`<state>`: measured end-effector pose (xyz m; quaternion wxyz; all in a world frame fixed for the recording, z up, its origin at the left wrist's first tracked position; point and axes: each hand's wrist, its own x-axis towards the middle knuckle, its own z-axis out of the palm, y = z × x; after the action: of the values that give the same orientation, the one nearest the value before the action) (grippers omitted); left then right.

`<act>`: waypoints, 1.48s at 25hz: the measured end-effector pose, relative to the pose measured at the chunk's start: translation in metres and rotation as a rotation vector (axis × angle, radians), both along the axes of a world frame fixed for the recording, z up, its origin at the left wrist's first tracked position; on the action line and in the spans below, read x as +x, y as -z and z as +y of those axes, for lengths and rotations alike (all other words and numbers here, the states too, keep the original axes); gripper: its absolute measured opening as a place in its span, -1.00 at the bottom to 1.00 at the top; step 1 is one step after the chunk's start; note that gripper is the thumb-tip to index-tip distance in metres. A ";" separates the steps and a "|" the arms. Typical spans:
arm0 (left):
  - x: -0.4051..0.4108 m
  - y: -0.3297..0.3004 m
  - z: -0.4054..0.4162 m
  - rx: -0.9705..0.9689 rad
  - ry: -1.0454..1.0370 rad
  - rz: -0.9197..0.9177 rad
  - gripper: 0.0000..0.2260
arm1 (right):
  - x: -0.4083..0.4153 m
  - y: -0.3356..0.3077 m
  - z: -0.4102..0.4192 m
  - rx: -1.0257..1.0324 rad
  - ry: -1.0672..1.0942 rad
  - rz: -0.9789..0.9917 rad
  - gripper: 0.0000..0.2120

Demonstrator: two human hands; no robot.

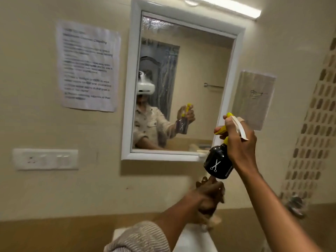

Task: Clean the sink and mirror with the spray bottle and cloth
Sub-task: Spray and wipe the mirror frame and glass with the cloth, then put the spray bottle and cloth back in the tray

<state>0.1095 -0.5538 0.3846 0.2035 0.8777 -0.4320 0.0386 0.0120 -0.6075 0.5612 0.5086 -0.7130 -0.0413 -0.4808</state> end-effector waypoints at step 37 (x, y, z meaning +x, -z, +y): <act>-0.101 0.340 0.593 -0.519 -1.300 0.362 -0.79 | 0.035 0.471 0.494 -0.266 -0.432 0.723 -0.78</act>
<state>0.0083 0.0390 0.0443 0.4098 0.8732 0.2408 0.1074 0.0469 -0.1139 0.0905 0.4830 -0.8697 -0.0702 -0.0735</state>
